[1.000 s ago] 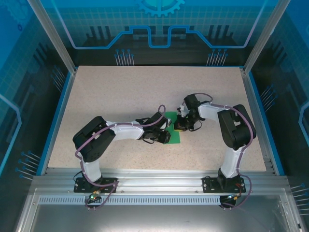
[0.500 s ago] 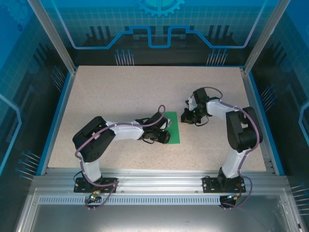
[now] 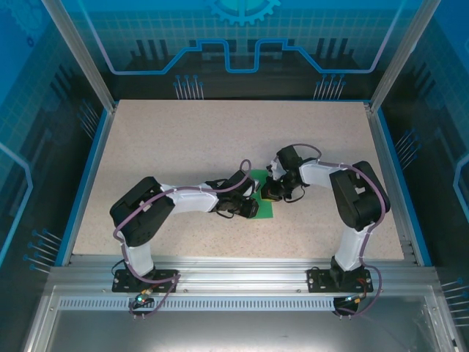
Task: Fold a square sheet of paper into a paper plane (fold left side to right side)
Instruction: Fold the triangle a second time at the center of the table.
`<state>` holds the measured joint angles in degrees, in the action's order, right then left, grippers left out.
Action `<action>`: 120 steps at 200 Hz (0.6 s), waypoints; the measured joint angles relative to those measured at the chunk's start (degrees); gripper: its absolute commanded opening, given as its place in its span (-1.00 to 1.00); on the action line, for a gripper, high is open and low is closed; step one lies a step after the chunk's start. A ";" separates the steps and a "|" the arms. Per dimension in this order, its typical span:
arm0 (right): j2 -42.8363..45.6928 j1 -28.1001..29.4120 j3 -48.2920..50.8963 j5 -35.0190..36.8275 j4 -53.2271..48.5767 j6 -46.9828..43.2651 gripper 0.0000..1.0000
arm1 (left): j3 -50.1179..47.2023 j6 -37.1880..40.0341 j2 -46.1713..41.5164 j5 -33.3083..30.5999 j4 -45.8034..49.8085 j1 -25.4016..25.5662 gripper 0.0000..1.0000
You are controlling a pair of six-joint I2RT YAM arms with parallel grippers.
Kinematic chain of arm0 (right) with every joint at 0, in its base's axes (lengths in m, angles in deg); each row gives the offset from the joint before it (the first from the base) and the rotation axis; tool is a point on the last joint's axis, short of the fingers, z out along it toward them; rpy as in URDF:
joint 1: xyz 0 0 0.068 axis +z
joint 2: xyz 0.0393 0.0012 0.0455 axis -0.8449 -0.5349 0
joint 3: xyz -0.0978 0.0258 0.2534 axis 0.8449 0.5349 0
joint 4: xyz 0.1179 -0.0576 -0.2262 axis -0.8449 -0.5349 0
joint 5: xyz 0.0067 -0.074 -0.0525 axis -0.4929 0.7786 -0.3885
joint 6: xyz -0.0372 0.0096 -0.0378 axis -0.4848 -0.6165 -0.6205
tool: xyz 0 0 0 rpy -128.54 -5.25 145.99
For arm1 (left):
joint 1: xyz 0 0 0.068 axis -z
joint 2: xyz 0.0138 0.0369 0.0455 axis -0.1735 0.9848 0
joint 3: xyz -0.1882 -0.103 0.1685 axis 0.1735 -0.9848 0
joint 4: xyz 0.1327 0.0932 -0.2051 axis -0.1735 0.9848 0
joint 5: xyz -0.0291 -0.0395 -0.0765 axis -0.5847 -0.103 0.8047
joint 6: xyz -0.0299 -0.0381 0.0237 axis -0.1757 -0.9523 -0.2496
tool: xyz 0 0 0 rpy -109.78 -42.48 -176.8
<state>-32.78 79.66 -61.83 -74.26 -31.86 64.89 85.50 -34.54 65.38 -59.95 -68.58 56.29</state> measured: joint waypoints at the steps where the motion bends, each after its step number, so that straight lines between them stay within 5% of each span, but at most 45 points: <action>1: 0.00 0.02 -0.02 0.00 -0.02 0.00 -0.89 | 0.02 0.00 0.00 0.00 0.02 0.00 -0.50; 120: -1.03 0.11 -1.70 0.68 -2.67 -0.26 -0.89 | 5.55 1.97 -1.75 5.07 6.86 0.04 -0.49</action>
<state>-33.81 79.77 -63.53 -73.59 -34.53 64.62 91.05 -32.58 63.63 -54.88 -61.72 56.34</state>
